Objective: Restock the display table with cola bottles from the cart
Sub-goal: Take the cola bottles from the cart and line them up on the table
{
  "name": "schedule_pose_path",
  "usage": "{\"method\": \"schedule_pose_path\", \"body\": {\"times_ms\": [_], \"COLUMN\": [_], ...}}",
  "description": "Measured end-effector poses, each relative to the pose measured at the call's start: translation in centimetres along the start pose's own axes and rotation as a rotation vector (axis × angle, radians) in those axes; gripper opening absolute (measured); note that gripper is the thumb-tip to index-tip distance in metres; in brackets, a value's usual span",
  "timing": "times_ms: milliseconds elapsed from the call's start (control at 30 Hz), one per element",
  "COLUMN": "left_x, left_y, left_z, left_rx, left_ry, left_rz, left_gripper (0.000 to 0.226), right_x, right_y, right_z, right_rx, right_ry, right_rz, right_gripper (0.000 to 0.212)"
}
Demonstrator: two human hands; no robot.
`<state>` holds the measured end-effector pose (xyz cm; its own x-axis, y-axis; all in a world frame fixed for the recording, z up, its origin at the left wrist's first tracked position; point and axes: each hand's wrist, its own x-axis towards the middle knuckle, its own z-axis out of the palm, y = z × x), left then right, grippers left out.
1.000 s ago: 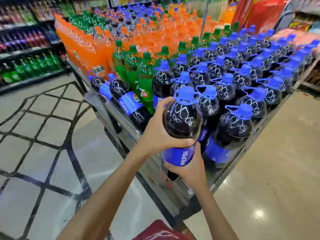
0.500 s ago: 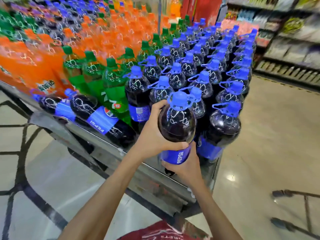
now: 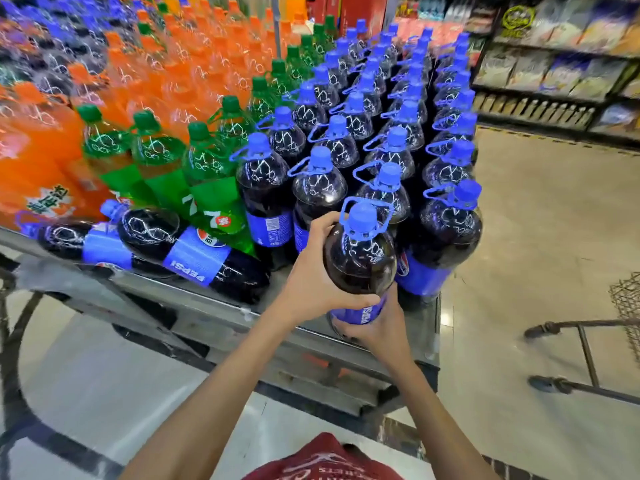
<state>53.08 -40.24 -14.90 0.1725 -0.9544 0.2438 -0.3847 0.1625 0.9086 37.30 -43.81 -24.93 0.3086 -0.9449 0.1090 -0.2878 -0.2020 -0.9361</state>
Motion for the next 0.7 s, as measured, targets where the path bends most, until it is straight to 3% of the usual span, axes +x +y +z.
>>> {"method": "schedule_pose_path", "body": {"times_ms": [700], "left_x": [1.3], "left_y": [-1.9], "left_z": [0.9], "left_rx": [-0.01], "left_ry": [-0.125], "left_rz": [0.017], "left_gripper": [0.111], "right_x": [-0.6], "right_y": [1.2], "right_z": [1.2], "right_rx": [0.09], "right_ry": [0.072], "right_rz": [0.071], "right_gripper": [0.095]}}
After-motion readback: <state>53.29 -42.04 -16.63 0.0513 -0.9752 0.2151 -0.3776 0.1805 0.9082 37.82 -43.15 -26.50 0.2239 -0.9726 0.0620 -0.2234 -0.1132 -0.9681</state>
